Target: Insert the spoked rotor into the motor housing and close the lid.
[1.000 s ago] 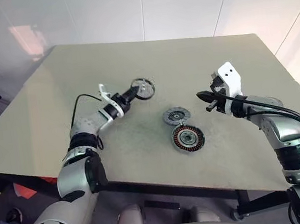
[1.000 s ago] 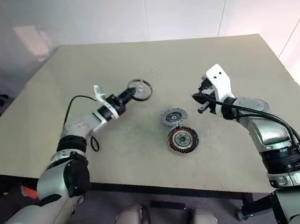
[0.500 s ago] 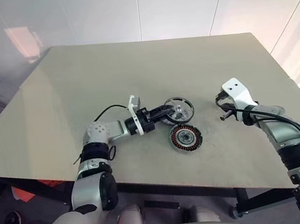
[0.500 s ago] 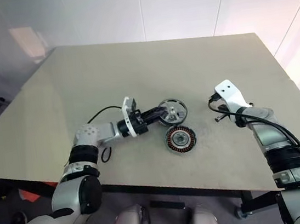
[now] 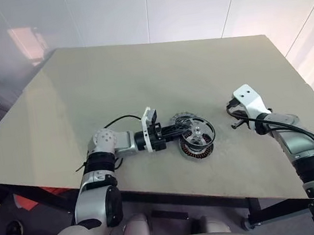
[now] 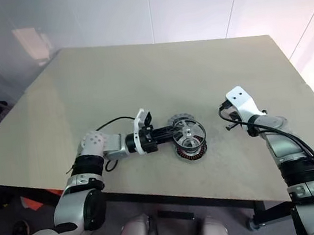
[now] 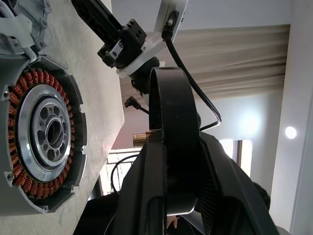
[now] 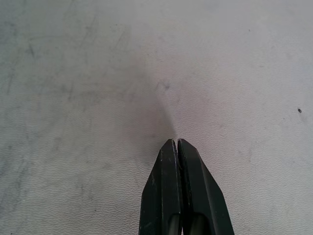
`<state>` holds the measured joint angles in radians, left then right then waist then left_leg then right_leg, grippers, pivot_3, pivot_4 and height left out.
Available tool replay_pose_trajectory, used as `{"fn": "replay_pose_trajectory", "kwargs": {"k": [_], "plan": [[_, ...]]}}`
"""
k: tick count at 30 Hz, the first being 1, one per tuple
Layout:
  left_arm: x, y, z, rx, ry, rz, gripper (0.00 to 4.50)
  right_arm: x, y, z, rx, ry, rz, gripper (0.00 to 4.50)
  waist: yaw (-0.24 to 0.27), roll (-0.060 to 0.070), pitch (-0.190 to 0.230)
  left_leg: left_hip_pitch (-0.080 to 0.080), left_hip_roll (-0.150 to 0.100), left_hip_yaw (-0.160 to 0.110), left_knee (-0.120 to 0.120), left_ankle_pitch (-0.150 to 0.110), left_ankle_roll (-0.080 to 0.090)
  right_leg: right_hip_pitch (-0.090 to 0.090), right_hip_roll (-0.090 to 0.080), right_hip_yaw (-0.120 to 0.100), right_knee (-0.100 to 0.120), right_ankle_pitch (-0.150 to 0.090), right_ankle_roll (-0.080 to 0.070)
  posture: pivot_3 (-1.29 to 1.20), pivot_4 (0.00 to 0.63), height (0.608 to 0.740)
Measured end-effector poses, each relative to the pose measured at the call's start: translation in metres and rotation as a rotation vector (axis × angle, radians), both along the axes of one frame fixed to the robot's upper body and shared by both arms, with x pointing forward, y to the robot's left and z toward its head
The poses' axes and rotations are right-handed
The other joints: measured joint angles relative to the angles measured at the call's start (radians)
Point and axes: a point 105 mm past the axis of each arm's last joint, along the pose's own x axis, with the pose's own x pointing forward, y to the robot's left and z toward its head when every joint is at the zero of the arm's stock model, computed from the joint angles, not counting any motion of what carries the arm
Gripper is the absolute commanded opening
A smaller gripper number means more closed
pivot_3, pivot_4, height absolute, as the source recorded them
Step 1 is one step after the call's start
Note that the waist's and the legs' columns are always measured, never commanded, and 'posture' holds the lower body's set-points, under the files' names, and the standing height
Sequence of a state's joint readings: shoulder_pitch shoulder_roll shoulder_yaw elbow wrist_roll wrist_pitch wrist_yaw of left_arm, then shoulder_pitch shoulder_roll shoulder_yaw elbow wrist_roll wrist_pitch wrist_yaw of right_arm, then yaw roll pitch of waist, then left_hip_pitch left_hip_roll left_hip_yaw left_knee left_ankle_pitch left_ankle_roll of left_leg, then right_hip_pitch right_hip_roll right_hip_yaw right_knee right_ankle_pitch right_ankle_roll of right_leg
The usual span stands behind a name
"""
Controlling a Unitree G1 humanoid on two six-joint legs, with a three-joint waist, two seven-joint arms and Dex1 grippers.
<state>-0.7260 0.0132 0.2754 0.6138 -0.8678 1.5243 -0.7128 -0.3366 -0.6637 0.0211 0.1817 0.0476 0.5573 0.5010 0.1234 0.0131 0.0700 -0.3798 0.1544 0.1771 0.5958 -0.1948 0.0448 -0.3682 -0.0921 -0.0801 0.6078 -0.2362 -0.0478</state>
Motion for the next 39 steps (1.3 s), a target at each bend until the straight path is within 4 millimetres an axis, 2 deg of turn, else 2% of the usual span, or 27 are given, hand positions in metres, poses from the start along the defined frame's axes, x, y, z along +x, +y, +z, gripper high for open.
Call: {"fn": "replay_pose_trajectory", "kwargs": {"k": [13,24,28,30,31,39], "plan": [[0.002,-0.012,-0.018,0.04,0.041,0.02,0.57,-0.002,0.002,0.004,0.002,-0.008,0.006,0.0,0.0,0.0,0.0,0.0,0.0,0.0,0.0,0.0,0.0,0.0,0.0,0.0,0.0,0.0,0.0,0.0,0.0,0.74],[0.006,-0.016,-0.026,0.081,0.022,0.039,0.57,-0.002,0.003,0.004,0.002,-0.009,0.008,0.0,0.0,0.0,0.0,0.0,0.0,0.0,0.0,0.0,0.0,0.0,0.0,0.0,0.0,0.0,0.0,0.0,0.0,0.74],[0.006,-0.017,-0.027,0.093,0.014,0.043,0.57,-0.001,0.01,0.013,0.001,-0.035,0.035,0.0,0.0,0.0,0.0,0.0,0.0,0.0,0.0,0.0,0.0,0.0,0.0,0.0,0.0,0.0,0.0,0.0,0.0,0.74],[0.007,-0.017,-0.027,0.093,0.013,0.045,1.22,0.0,0.012,0.016,0.006,-0.043,0.042,0.0,0.0,0.0,0.0,0.0,0.0,0.0,0.0,0.0,0.0,0.0,0.0,0.0,0.0,0.0,0.0,0.0,0.0,0.74],[0.007,-0.017,-0.027,0.092,0.01,0.048,1.41,0.0,0.012,0.018,0.007,-0.046,0.044,0.0,0.001,0.0,0.0,0.0,0.0,0.0,0.0,0.0,0.0,0.0,0.0,0.0,0.0,0.0,0.0,0.0,0.0,0.74],[0.009,-0.015,-0.027,0.093,0.005,0.058,1.41,0.002,0.013,0.024,0.013,-0.064,0.044,0.0,0.001,0.001,0.0,0.0,0.0,0.0,0.0,0.0,0.0,0.0,0.0,0.0,0.0,0.0,0.0,0.0,0.0,0.74]]}}
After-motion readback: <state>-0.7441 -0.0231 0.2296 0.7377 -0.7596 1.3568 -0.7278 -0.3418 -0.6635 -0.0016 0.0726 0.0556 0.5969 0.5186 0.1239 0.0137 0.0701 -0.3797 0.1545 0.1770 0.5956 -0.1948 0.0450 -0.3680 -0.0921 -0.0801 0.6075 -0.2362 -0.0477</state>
